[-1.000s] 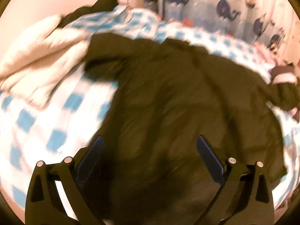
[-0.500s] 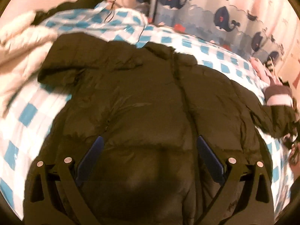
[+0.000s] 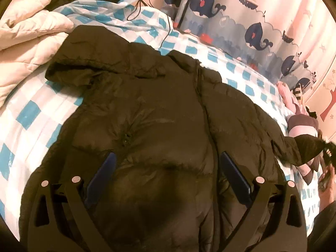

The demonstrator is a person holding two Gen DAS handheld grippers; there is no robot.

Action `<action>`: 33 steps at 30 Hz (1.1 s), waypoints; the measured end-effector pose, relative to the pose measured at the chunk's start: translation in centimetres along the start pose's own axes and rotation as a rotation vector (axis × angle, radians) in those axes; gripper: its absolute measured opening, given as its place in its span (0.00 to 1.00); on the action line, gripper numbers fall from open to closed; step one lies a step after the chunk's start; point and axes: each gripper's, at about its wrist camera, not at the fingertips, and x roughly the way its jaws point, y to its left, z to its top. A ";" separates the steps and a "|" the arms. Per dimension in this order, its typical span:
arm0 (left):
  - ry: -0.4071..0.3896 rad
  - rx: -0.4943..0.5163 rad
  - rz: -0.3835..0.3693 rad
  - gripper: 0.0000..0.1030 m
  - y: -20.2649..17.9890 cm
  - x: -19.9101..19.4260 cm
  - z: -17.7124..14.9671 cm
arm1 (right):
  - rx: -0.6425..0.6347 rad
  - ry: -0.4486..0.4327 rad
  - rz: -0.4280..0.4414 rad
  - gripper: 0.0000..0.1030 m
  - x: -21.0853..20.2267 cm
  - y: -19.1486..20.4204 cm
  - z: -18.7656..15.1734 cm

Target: Fold large clothes

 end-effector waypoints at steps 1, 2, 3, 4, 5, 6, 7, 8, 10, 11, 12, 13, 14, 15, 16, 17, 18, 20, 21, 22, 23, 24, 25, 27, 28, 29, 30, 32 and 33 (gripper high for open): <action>-0.006 0.002 0.006 0.92 0.1 -0.3 0.1 | -0.031 -0.002 0.024 0.11 -0.1 2.2 0.1; -0.012 0.004 0.017 0.92 0.3 -0.5 0.2 | -0.055 -0.002 0.043 0.11 0.1 4.2 -0.2; -0.018 0.002 0.019 0.92 0.5 -0.8 0.2 | -0.080 -0.001 0.059 0.11 0.2 6.1 -0.2; -0.021 -0.002 0.015 0.92 0.8 -1.0 0.3 | -0.102 0.002 0.071 0.11 1.0 8.4 -0.3; -0.022 -0.008 0.009 0.92 1.1 -1.3 0.4 | -0.135 0.008 0.091 0.11 1.4 11.0 -0.5; -0.022 -0.013 0.007 0.93 1.4 -1.5 0.5 | -0.158 0.011 0.103 0.11 1.7 12.8 -0.8; -0.022 -0.021 0.003 0.92 1.8 -1.7 0.6 | -0.185 0.014 0.122 0.11 1.7 14.9 -1.2; -0.025 -0.029 -0.001 0.92 2.2 -2.0 0.6 | -0.210 0.018 0.139 0.11 1.8 16.8 -1.5; -0.026 -0.042 0.000 0.92 3.1 -2.4 0.7 | -0.270 0.032 0.179 0.11 2.5 21.4 -2.6; -0.028 -0.049 0.000 0.92 3.4 -2.6 0.8 | -0.289 0.039 0.198 0.11 2.8 23.3 -3.2; -0.031 -0.058 -0.002 0.92 3.9 -2.9 0.9 | -0.301 0.045 0.212 0.11 3.4 24.9 -3.4; -0.034 -0.071 -0.005 0.92 4.4 -3.2 1.0 | -0.322 0.055 0.234 0.11 3.8 27.1 -4.1; -0.035 -0.079 -0.007 0.92 4.8 -3.3 1.0 | -0.334 0.060 0.245 0.11 4.0 28.0 -4.8; -0.038 -0.088 -0.010 0.92 5.2 -3.5 1.1 | -0.355 0.070 0.262 0.11 4.6 30.0 -5.7; -0.041 -0.100 -0.014 0.92 5.7 -3.8 1.2 | -0.373 0.077 0.274 0.11 4.8 31.6 -6.5; -0.042 -0.108 -0.017 0.92 6.1 -4.0 1.3 | -0.395 0.089 0.290 0.11 5.3 33.4 -7.7; -0.043 -0.117 -0.020 0.92 6.5 -4.2 1.3 | -0.411 0.097 0.300 0.11 5.7 34.7 -8.6; -0.048 -0.131 -0.024 0.92 7.2 -4.6 1.4 | -0.445 0.121 0.322 0.11 6.6 37.3 -10.8; -0.051 -0.138 -0.024 0.92 7.6 -4.8 1.4 | -0.456 0.131 0.330 0.11 7.0 38.2 -11.7; -0.054 -0.143 -0.023 0.92 7.8 -4.9 1.5 | -0.468 0.143 0.337 0.11 7.4 39.1 -12.8; -0.057 -0.151 -0.022 0.92 8.2 -5.1 1.5 | -0.480 0.155 0.341 0.11 7.9 39.9 -13.8; -0.059 -0.157 -0.021 0.92 8.5 -5.3 1.5 | -0.496 0.171 0.343 0.11 8.7 40.8 -15.1; -0.061 -0.164 -0.020 0.92 8.9 -5.4 1.6 | -0.510 0.186 0.345 0.11 9.3 41.4 -16.2; -0.061 -0.175 -0.018 0.92 9.5 -5.5 1.7 | -0.547 0.219 0.341 0.11 10.8 42.7 -18.8; -0.060 -0.181 -0.019 0.92 9.7 -5.6 1.7 | -0.563 0.232 0.338 0.11 11.4 43.3 -19.9; -0.059 -0.186 -0.020 0.92 10.0 -5.6 1.8 | -0.582 0.250 0.335 0.11 12.3 43.9 -21.4; -0.059 -0.188 -0.021 0.92 10.1 -5.7 1.8 | -0.594 0.261 0.332 0.11 12.8 44.3 -22.3; -0.059 -0.189 -0.020 0.92 10.3 -5.8 1.8 | -0.618 0.296 0.324 0.11 14.5 44.9 -24.9; -0.059 -0.188 -0.020 0.92 10.4 -5.8 1.8 | -0.626 0.306 0.322 0.11 15.0 45.1 -25.7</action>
